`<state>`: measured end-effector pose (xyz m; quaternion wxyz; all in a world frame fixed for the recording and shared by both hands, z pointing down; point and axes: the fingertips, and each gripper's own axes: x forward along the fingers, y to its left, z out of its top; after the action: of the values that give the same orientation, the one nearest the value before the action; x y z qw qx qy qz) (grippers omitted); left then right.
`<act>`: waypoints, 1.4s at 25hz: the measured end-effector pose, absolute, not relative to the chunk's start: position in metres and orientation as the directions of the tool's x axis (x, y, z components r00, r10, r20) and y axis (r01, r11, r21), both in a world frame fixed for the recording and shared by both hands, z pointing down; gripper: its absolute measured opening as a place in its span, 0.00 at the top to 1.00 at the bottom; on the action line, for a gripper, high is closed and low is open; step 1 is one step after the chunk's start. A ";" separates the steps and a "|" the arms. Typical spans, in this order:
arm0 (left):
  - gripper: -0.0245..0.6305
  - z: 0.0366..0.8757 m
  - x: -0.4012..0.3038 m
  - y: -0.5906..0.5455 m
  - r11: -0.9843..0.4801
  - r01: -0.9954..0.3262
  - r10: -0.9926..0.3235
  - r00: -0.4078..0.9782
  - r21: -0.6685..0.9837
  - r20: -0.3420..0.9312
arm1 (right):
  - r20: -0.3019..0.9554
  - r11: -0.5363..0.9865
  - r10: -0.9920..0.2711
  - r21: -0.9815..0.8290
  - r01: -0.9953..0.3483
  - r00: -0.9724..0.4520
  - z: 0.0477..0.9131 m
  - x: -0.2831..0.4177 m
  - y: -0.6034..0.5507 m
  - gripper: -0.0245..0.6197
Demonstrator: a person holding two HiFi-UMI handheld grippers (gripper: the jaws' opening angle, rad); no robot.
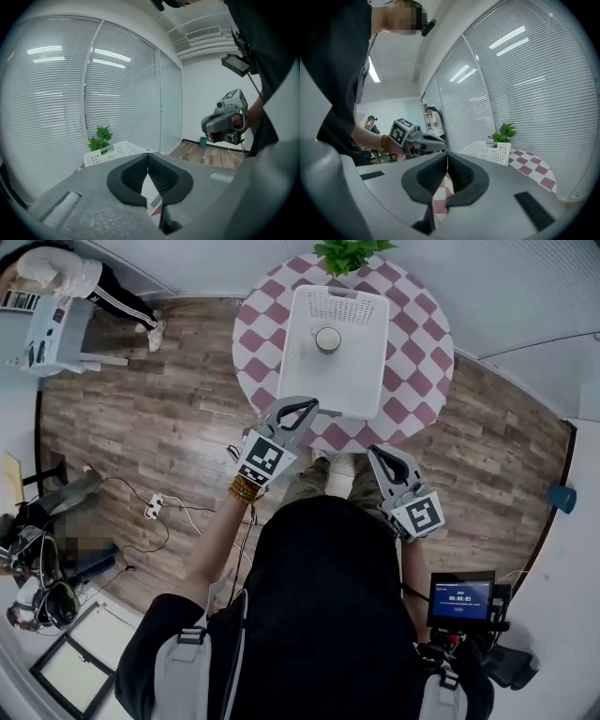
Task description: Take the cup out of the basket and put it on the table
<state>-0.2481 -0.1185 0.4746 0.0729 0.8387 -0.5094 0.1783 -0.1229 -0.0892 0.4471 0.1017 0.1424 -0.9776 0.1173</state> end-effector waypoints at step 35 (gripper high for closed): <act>0.68 0.724 -0.281 -0.301 -0.693 -0.721 -0.047 0.078 0.024 0.996 | 0.286 0.640 -0.602 -0.384 -0.665 -0.745 0.519 0.095 -0.245 0.95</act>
<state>-0.2809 -0.3011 0.7236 0.2726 0.6817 -0.2814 0.6179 0.0945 -0.2454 0.5191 0.0659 0.3508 -0.9032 0.2384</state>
